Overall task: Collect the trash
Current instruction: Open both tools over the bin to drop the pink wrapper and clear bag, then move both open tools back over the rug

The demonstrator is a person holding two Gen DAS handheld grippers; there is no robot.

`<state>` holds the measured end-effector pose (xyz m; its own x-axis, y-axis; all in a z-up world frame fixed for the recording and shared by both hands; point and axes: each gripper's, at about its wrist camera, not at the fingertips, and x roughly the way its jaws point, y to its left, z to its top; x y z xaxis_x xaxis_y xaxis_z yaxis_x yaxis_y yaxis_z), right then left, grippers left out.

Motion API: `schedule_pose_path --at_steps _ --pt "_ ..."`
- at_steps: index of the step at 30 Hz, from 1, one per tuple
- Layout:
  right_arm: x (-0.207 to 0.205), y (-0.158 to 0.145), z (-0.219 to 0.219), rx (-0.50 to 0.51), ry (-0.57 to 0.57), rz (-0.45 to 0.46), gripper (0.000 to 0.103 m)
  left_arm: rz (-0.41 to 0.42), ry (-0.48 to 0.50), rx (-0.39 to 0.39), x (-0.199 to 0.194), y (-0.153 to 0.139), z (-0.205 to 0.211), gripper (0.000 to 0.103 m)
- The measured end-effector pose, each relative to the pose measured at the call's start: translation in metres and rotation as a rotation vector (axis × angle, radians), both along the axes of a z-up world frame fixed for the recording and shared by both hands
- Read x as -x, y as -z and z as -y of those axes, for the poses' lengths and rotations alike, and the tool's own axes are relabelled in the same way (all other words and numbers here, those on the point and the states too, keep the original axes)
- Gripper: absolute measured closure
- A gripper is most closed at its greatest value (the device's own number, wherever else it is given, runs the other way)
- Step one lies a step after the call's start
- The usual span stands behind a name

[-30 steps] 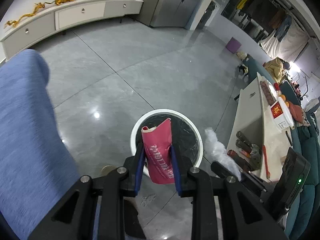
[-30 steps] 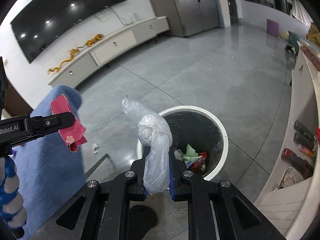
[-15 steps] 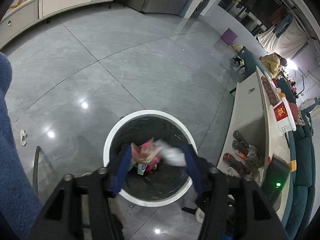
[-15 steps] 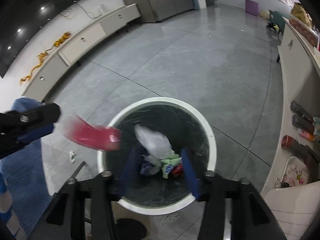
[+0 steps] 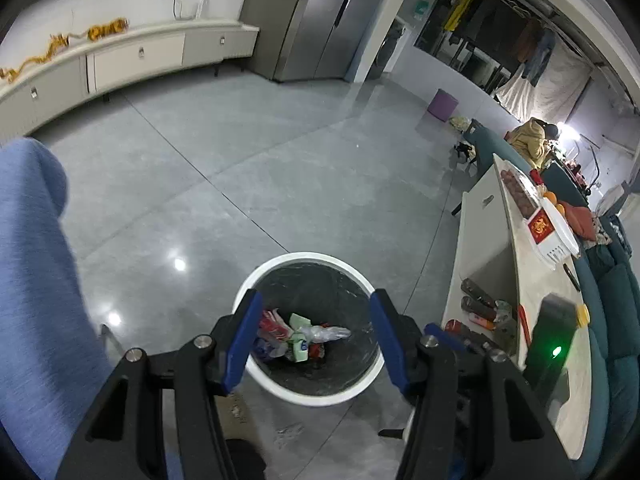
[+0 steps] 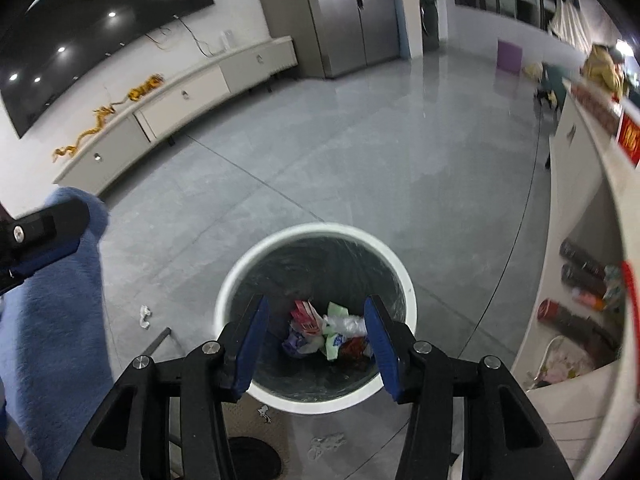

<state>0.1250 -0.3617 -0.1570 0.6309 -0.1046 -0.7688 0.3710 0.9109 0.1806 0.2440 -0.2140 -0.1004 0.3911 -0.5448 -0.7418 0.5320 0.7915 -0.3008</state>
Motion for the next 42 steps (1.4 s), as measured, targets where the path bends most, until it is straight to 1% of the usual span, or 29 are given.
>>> schedule_pose_path --at_steps 3,7,13,18,23,27,30,34,38,42 --pt "0.015 -0.025 -0.013 0.037 -0.01 0.044 0.056 0.03 -0.011 -0.006 0.016 -0.021 -0.021 0.049" --pt "0.03 -0.052 -0.024 0.043 -0.028 0.097 0.055 0.074 -0.037 0.008 0.038 -0.045 -0.053 0.049" --pt "0.044 -0.101 -0.058 0.07 -0.078 0.176 0.055 0.136 -0.069 0.032 0.073 -0.079 -0.111 0.049" --pt "0.052 -0.136 -0.099 0.11 -0.148 0.227 0.055 0.178 -0.109 0.061 0.097 -0.102 -0.174 0.049" --pt "0.053 -0.159 -0.153 0.159 -0.25 0.252 0.055 0.235 -0.184 0.054 0.114 -0.116 -0.248 0.049" --pt "0.048 -0.159 -0.195 0.163 -0.329 0.245 0.055 0.252 -0.264 0.042 0.124 -0.113 -0.314 0.049" --pt "0.043 -0.151 -0.229 0.165 -0.395 0.233 0.055 0.256 -0.352 0.018 0.132 -0.104 -0.364 0.049" --pt "0.034 -0.141 -0.27 0.151 -0.479 0.218 0.055 0.229 -0.474 -0.002 0.141 -0.086 -0.436 0.049" --pt "0.031 -0.131 -0.309 0.119 -0.559 0.206 0.055 0.194 -0.562 -0.019 0.148 -0.067 -0.492 0.049" --pt "0.025 -0.121 -0.341 0.088 -0.629 0.185 0.055 0.144 -0.632 -0.025 0.149 -0.047 -0.529 0.049"
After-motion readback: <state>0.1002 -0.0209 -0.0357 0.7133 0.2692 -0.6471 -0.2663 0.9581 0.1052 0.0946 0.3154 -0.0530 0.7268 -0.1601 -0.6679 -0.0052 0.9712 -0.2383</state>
